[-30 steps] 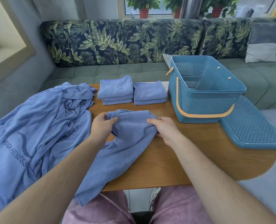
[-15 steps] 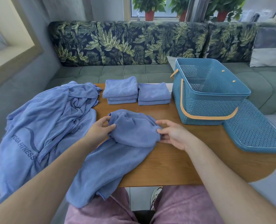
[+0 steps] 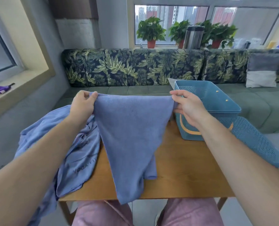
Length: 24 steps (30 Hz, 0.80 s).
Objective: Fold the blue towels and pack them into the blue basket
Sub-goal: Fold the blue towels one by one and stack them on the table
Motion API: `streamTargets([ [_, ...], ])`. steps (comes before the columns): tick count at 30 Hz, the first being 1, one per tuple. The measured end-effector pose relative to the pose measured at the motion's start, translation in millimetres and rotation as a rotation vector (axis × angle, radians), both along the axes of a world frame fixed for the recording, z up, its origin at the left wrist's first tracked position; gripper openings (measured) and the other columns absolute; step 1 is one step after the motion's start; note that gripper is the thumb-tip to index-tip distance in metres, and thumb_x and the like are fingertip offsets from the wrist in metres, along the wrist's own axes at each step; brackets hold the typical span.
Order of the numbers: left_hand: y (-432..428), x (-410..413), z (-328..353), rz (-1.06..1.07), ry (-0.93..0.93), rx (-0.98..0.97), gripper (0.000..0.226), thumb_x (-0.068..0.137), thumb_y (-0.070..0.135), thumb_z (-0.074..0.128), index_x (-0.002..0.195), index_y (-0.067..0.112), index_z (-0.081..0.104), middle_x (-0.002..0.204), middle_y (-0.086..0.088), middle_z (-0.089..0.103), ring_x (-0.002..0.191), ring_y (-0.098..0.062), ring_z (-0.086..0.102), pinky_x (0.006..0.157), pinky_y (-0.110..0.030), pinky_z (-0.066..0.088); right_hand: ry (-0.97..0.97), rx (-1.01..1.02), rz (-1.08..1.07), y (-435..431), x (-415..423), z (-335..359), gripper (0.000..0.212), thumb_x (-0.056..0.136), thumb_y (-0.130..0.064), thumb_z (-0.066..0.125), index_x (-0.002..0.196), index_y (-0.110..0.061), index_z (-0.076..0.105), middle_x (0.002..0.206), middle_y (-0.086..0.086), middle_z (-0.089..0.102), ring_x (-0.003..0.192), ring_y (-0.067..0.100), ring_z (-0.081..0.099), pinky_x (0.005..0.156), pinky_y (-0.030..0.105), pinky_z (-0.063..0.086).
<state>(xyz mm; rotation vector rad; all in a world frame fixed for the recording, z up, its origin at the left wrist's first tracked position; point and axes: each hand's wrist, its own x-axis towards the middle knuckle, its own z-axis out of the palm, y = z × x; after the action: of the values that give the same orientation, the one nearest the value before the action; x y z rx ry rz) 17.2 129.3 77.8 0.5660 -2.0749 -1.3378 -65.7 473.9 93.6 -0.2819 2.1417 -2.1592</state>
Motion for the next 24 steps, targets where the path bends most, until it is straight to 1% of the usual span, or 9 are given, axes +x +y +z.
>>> streamTargets([
  [2,1.7,0.8,27.4,0.000,0.070,0.017,0.032,0.095,0.042,0.061,0.090,0.011,0.059,0.069,0.002,0.050,0.058,-0.014,0.045,0.057,-0.034,0.043,0.088,0.045,-0.041,0.1,-1.6,25.9,0.014,0.097,-0.011,0.061,0.102,-0.019,0.073,0.104,0.013,0.069,0.082,0.028,0.066,0.073,0.041,0.062],
  [4,5.4,2.2,53.4,0.011,0.146,0.116,0.029,0.094,0.040,0.065,0.096,0.013,0.055,0.076,0.003,0.047,0.060,-0.012,0.042,0.053,-0.030,0.041,0.156,0.076,-0.073,-1.1,0.1,51.1,0.014,0.097,-0.013,0.062,0.100,-0.021,0.074,0.108,0.011,0.069,0.085,0.028,0.067,0.072,0.045,0.063],
  [8,6.9,15.8,94.6,-0.151,0.209,0.295,0.023,0.091,0.040,0.066,0.078,0.025,0.054,0.072,0.003,0.045,0.062,-0.015,0.040,0.057,-0.033,0.039,0.227,0.111,-0.111,0.5,5.3,92.1,0.018,0.100,-0.020,0.058,0.103,-0.025,0.075,0.104,0.003,0.065,0.085,0.023,0.060,0.074,0.049,0.059],
  [10,8.3,20.8,107.1,-0.307,0.240,0.342,0.020,0.097,0.027,0.063,0.078,0.021,0.061,0.067,0.001,0.051,0.059,-0.013,0.045,0.055,-0.026,0.040,0.190,0.066,-0.055,3.6,6.0,104.7,0.019,0.101,-0.021,0.057,0.102,-0.025,0.076,0.105,0.006,0.067,0.089,0.023,0.060,0.076,0.045,0.055],
  [13,15.4,33.4,125.2,-0.399,0.315,0.387,0.004,0.094,0.014,0.065,0.095,0.014,0.069,0.080,0.002,0.067,0.070,-0.010,0.059,0.061,-0.021,0.047,0.133,-0.069,0.094,12.8,16.3,124.3,0.017,0.100,-0.009,0.059,0.107,-0.016,0.072,0.099,0.006,0.071,0.087,0.020,0.065,0.077,0.034,0.054],
  [16,12.2,39.4,136.2,-0.353,0.333,0.296,0.008,0.093,0.015,0.067,0.096,0.017,0.074,0.083,-0.001,0.067,0.069,-0.020,0.052,0.057,-0.028,0.039,0.145,-0.143,0.197,23.8,28.6,138.6,0.023,0.090,0.002,0.065,0.106,-0.013,0.072,0.095,0.006,0.074,0.084,0.018,0.070,0.074,0.031,0.055],
  [19,7.7,38.7,139.3,-0.248,0.295,0.082,0.008,0.089,0.025,0.068,0.087,0.027,0.075,0.082,-0.008,0.066,0.066,-0.026,0.043,0.052,-0.030,0.034,0.195,-0.059,0.179,31.9,37.2,143.7,0.023,0.087,0.004,0.069,0.104,-0.011,0.074,0.098,0.008,0.074,0.088,0.019,0.071,0.079,0.031,0.057],
  [22,15.1,33.9,137.6,-0.177,0.245,-0.126,0.015,0.096,0.019,0.060,0.087,0.025,0.070,0.076,-0.007,0.059,0.063,-0.018,0.044,0.048,-0.021,0.038,0.231,0.062,0.104,33.9,39.7,139.4,0.022,0.084,0.003,0.074,0.100,-0.012,0.077,0.107,0.010,0.074,0.096,0.021,0.072,0.087,0.032,0.058],
  [24,24.0,30.6,135.5,-0.149,0.165,-0.127,0.013,0.098,0.020,0.060,0.089,0.023,0.070,0.074,0.004,0.060,0.065,-0.012,0.046,0.053,-0.020,0.039,0.212,0.087,0.059,32.9,36.7,131.2,0.023,0.081,0.003,0.077,0.099,-0.012,0.078,0.108,0.011,0.074,0.099,0.022,0.072,0.086,0.032,0.059],
])
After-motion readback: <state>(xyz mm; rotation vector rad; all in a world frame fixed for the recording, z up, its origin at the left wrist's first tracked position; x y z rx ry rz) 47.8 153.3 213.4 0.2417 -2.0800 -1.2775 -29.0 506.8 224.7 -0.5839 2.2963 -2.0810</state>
